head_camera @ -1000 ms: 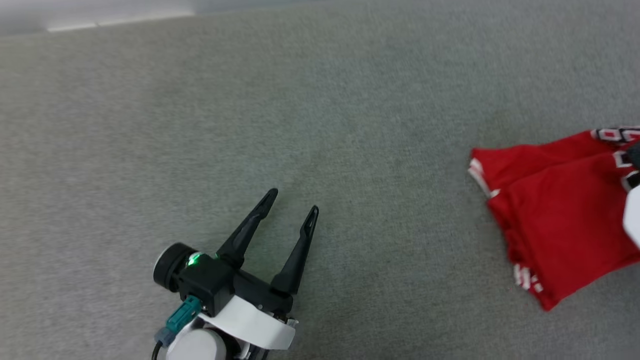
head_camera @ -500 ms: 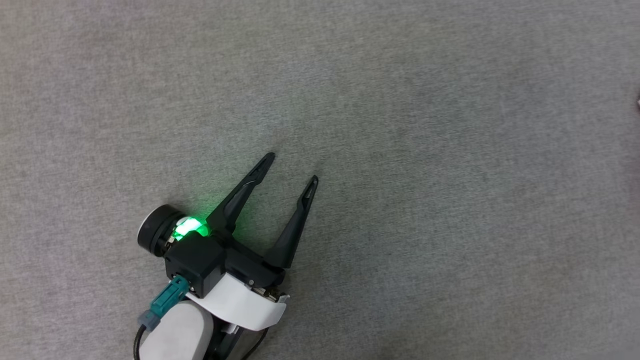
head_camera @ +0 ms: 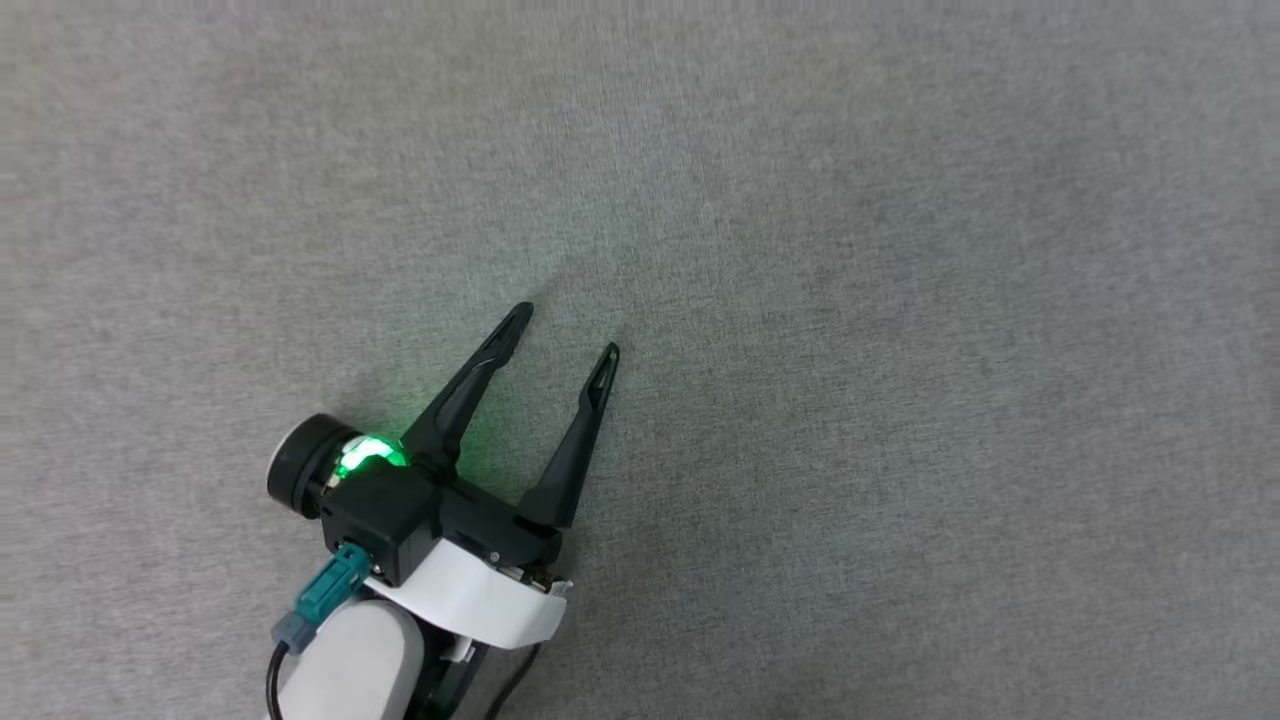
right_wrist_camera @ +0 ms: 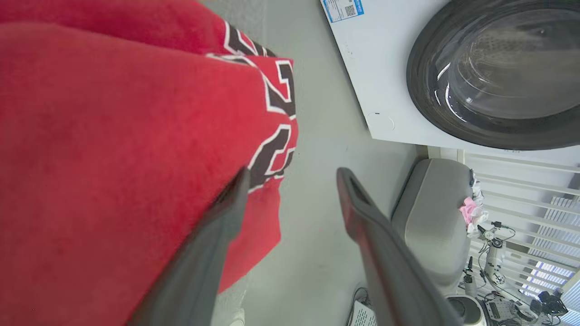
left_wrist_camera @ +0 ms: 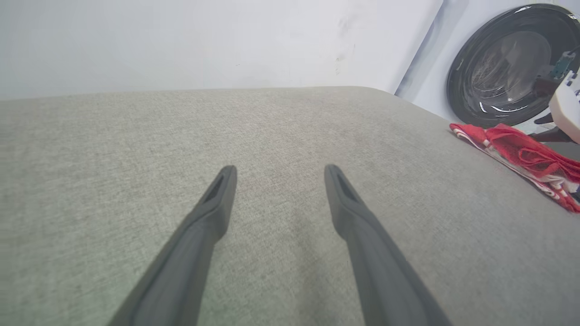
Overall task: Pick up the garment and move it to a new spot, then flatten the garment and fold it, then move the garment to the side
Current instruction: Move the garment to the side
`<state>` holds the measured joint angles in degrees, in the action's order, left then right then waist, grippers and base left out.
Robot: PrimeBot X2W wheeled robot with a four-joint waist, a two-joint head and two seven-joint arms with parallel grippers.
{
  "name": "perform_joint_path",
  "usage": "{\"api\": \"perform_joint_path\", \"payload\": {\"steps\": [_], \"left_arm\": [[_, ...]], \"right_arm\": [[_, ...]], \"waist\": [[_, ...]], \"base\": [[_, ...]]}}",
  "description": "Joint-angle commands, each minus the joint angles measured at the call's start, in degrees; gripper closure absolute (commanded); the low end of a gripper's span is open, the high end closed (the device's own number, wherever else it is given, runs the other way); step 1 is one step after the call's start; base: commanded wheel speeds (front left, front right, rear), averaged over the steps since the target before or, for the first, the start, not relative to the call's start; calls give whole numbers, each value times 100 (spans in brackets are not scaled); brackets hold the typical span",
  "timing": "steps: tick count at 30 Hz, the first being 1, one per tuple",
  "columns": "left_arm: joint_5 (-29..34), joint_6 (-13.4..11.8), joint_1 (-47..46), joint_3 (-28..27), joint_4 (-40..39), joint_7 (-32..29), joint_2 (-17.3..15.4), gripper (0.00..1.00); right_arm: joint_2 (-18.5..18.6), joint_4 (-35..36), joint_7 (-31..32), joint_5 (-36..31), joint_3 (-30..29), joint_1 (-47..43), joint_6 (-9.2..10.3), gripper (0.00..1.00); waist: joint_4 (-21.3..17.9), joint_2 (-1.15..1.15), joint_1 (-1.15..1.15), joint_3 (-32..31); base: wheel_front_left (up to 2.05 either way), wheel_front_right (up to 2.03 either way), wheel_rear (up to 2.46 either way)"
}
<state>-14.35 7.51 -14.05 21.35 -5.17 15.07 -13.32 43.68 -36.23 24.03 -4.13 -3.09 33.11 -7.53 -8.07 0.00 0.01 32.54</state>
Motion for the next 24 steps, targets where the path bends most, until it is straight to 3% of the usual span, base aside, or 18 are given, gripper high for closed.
{"api": "perform_joint_path", "payload": {"steps": [1,14,18,24], "left_arm": [[-11,-7,80,-30,25,13,52,0],[-108,-7,670,-732,75,13,408,0],[-72,-6,917,-1113,48,13,444,0],[-9,-6,1255,-1611,23,13,491,0]], "right_arm": [[-39,61,-1,-35,22,137,8,0],[-351,1632,-118,625,139,-67,7,0],[-707,2240,-400,761,32,-395,7,0],[-1653,3167,-886,940,-85,-1049,6,0]], "waist": [[21,0,-1,-194],[424,0,-1,-1642],[634,0,-1,-2027],[913,0,-1,-2421]], "base": [[0,0,0],[0,0,0],[0,0,0],[0,0,0]]}}
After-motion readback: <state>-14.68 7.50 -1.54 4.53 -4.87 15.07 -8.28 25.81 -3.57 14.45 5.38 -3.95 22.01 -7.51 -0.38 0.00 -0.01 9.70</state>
